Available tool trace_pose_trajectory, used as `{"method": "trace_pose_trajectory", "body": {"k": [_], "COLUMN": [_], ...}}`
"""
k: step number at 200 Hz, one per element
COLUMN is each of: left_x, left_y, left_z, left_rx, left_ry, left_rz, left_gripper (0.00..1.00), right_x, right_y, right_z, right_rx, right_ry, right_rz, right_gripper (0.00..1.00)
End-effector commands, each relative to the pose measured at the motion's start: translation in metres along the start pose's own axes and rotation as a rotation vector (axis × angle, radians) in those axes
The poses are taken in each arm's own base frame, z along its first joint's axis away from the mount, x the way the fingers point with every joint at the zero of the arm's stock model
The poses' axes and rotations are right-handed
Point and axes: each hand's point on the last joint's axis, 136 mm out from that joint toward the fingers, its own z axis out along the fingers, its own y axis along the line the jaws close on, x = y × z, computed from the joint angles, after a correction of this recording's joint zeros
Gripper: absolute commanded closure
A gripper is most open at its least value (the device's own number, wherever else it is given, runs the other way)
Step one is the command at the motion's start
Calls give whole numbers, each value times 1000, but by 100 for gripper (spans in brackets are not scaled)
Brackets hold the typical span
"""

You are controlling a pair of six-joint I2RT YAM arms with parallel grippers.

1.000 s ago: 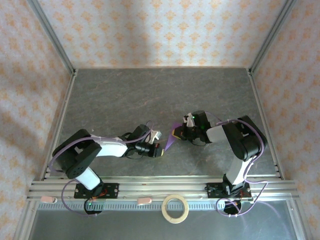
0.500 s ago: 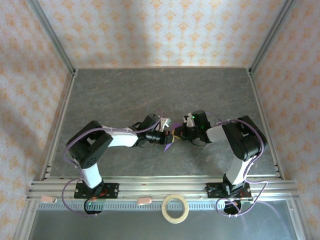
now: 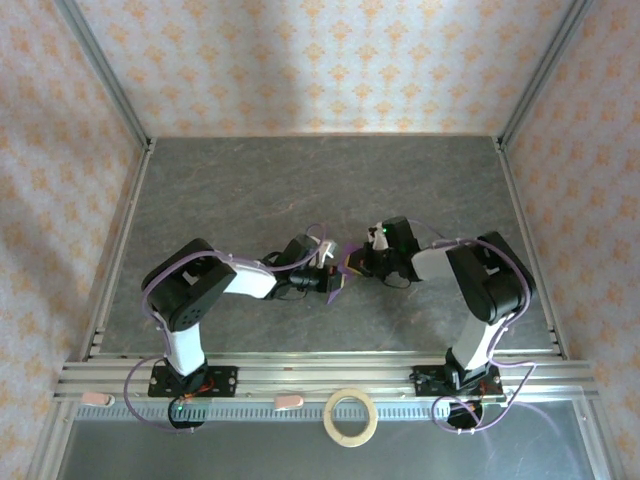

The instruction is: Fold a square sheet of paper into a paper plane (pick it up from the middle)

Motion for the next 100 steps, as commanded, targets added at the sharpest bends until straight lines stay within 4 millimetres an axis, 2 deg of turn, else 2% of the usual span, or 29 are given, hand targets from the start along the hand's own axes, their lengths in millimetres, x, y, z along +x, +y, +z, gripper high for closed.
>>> {"method": "trace_pose_trajectory", "body": {"k": [1, 21, 52, 78, 100], "left_x": [64, 64, 60, 58, 60], "left_y": [59, 59, 56, 54, 55], "left_z": [-7, -7, -3, -1, -2], "left_rx": [-192, -187, -177, -175, -178], "left_ry": [160, 161, 164, 167, 177], "left_rz": [-101, -100, -101, -95, -91], "left_gripper": [100, 100, 100, 100, 100], "right_x": [-29, -28, -9, 3, -2], "right_y": [7, 13, 19, 1, -25], "right_z": [-19, -23, -10, -2, -5], "right_rx": [74, 82, 53, 81, 146], "right_ry": [-122, -104, -38, -15, -46], "right_rz": [8, 41, 39, 77, 97], "right_gripper": [100, 100, 100, 100, 100]}}
